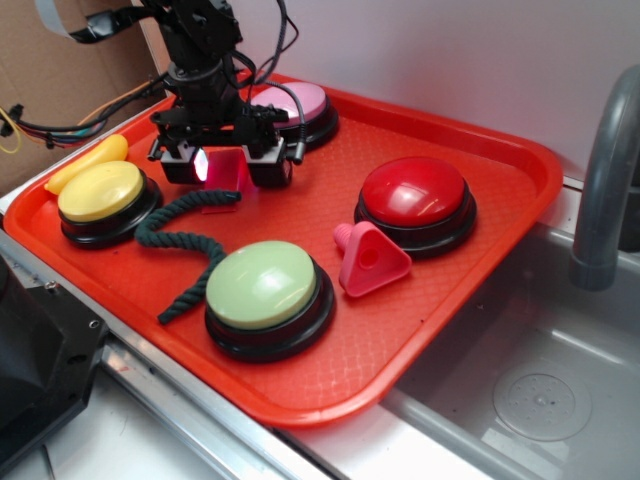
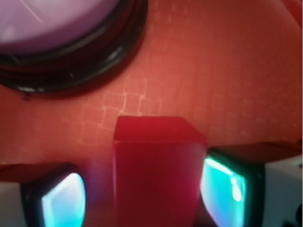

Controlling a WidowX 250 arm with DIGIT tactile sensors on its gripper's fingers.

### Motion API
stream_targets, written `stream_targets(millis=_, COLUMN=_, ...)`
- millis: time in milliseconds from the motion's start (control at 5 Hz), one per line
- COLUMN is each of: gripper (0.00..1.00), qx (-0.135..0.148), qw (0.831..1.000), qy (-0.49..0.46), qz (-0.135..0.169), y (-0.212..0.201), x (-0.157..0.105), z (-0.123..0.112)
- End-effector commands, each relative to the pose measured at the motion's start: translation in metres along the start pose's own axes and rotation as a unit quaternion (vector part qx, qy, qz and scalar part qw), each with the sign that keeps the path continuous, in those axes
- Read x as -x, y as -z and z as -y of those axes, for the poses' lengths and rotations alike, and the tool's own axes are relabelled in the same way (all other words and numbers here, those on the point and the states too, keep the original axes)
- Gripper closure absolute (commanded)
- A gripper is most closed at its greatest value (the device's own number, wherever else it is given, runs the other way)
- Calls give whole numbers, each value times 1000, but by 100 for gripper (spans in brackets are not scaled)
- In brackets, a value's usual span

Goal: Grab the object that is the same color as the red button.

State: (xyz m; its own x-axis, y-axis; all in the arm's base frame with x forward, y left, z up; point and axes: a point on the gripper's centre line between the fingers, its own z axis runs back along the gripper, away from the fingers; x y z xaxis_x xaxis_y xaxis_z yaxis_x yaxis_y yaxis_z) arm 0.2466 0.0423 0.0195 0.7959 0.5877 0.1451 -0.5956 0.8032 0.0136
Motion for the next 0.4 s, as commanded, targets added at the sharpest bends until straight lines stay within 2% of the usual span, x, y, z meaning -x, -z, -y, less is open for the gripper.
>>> stream_targets(millis=0, gripper=80, qx=4, qw=1000, qy=6, qz=15, y=2, x=-14, z=-4)
stream_targets(millis=200, gripper=100, qx=-8, qw=999, qy=29, qz=25, y=-4, x=-13, z=0)
